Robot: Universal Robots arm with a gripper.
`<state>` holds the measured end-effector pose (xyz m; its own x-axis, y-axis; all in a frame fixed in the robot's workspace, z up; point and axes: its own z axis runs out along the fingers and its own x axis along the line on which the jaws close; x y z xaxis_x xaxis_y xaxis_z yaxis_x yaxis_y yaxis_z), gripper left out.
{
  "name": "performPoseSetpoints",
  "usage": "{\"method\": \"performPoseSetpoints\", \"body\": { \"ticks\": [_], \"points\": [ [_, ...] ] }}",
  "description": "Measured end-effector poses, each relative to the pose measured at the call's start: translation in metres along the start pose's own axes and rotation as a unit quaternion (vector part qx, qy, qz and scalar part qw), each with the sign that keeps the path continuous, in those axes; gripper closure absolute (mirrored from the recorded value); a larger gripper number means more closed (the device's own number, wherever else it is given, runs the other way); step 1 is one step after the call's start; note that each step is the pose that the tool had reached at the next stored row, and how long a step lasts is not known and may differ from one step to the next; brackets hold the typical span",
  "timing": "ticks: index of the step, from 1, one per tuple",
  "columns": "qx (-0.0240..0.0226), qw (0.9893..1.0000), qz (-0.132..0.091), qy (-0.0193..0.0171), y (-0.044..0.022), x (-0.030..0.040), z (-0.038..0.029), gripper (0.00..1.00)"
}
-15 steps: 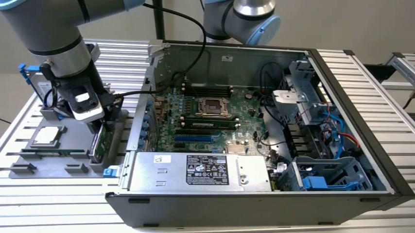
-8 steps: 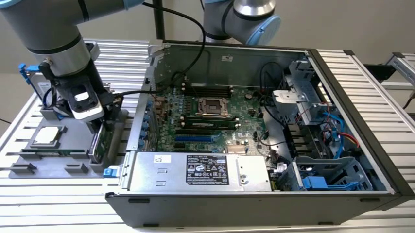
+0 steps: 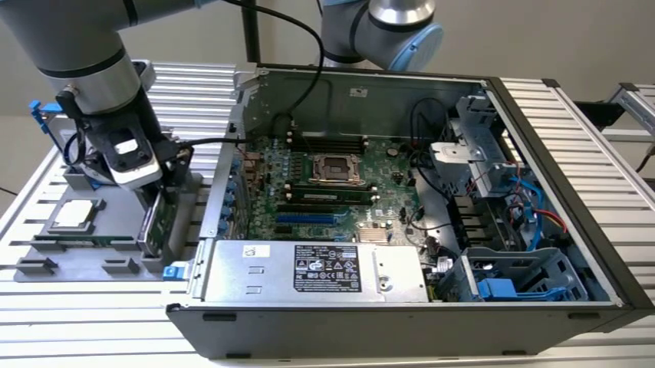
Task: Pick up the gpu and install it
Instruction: 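Pick up the gpu and move the gpu toward the slot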
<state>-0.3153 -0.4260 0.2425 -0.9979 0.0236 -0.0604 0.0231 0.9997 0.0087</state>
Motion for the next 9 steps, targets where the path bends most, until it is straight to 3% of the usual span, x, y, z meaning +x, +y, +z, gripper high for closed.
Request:
{"method": "performPoseSetpoints", "body": {
  "ticks": [9],
  "points": [
    [-0.0001,1.0000,0.000,-0.0001,0.0001,-0.0003,-0.0049,1.00]
  ]
}}
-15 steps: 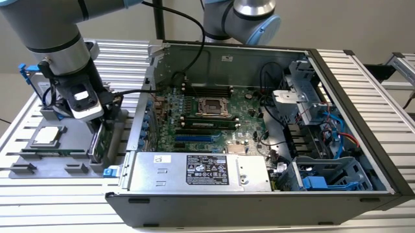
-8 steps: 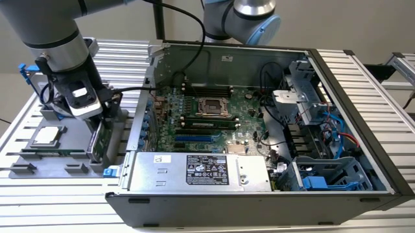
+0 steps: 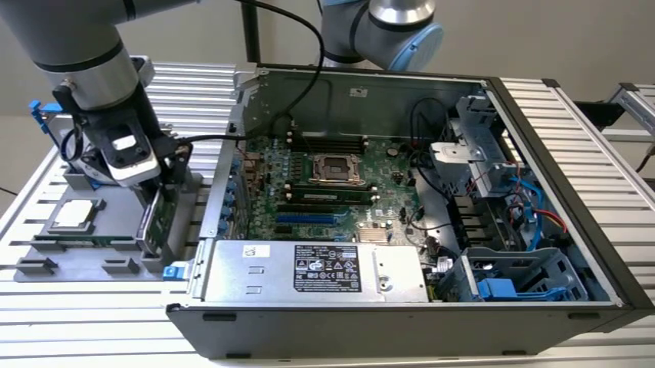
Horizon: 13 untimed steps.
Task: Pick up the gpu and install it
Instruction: 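Pick up the gpu and move the gpu toward the slot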
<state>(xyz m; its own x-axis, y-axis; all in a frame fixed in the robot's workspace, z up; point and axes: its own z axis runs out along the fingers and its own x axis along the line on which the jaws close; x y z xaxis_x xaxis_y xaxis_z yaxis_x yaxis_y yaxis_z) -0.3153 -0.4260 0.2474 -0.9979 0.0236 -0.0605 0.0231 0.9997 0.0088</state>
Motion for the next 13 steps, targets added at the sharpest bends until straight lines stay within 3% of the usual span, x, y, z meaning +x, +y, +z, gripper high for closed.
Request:
{"method": "performPoseSetpoints", "body": {
  "ticks": [13],
  "points": [
    [0.0001,1.0000,0.000,0.0001,0.0000,-0.0005,-0.0083,1.00]
  ]
}}
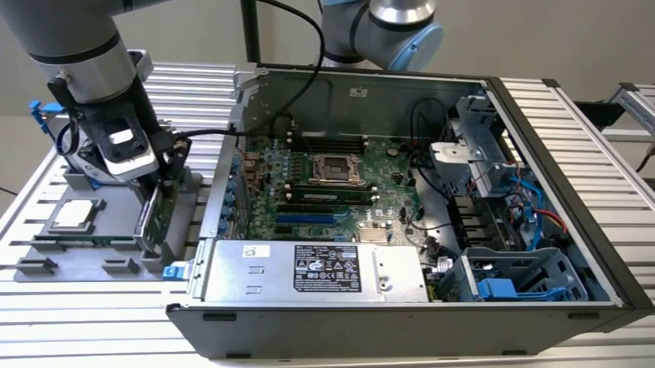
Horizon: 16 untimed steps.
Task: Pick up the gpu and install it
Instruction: 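Pick up the gpu and move the gpu toward the slot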
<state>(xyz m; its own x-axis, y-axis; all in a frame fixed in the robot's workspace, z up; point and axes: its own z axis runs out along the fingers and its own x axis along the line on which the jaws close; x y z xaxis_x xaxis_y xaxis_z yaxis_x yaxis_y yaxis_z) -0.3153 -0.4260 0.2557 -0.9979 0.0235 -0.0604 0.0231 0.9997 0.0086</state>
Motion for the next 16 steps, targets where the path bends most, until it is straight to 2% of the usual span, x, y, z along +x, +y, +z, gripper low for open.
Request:
{"method": "performPoseSetpoints", "body": {
  "ticks": [16],
  "points": [
    [0.0000,1.0000,0.000,0.0000,0.0001,-0.0009,-0.0146,1.00]
  ]
}}
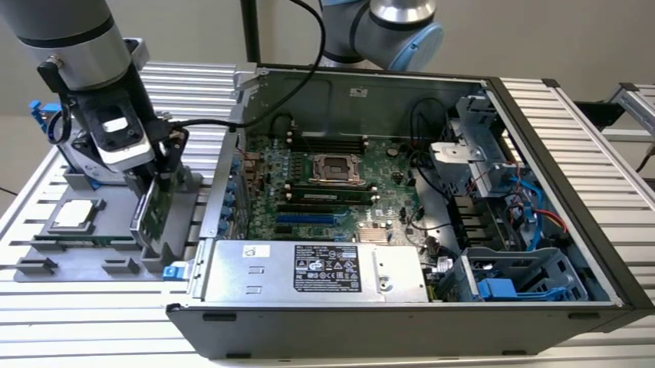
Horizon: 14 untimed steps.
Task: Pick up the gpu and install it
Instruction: 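Pick up the gpu and move the gpu toward the slot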
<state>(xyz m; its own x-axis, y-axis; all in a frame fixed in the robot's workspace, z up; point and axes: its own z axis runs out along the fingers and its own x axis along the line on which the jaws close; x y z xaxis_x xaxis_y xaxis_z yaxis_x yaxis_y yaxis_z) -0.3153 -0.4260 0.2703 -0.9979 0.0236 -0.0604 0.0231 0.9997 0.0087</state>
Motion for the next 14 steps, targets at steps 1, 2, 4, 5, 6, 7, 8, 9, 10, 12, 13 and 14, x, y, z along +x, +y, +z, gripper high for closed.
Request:
{"method": "performPoseSetpoints", "body": {
  "ticks": [1,2,4,5,6,7,8,9,10,12,13,14],
  "points": [
    [0.0000,1.0000,0.000,0.0000,0.0000,-0.0001,-0.0009,1.00],
    [0.0000,1.0000,0.000,0.0000,0.0000,-0.0001,-0.0018,1.00],
    [0.0000,1.0000,0.000,0.0000,0.0000,-0.0002,-0.0037,1.00],
    [0.0000,1.0000,0.000,0.0000,0.0000,-0.0003,-0.0046,1.00],
    [0.0000,1.0000,0.000,0.0000,0.0000,-0.0004,-0.0057,1.00],
    [0.0000,1.0000,0.000,0.0000,0.0001,-0.0004,-0.0068,1.00],
    [0.0000,1.0000,0.000,0.0000,0.0001,-0.0005,-0.0079,1.00],
    [0.0000,1.0000,0.000,0.0000,0.0001,-0.0005,-0.0090,1.00],
    [0.0000,1.0000,0.000,0.0000,0.0001,-0.0006,-0.0103,1.00],
    [0.0000,1.0000,0.000,0.0000,0.0001,-0.0008,-0.0128,1.00],
    [0.0000,1.0000,0.000,0.0000,0.0001,-0.0009,-0.0140,1.00],
    [0.0000,1.0000,0.000,0.0000,0.0001,-0.0009,-0.0152,1.00]
  ]
}}
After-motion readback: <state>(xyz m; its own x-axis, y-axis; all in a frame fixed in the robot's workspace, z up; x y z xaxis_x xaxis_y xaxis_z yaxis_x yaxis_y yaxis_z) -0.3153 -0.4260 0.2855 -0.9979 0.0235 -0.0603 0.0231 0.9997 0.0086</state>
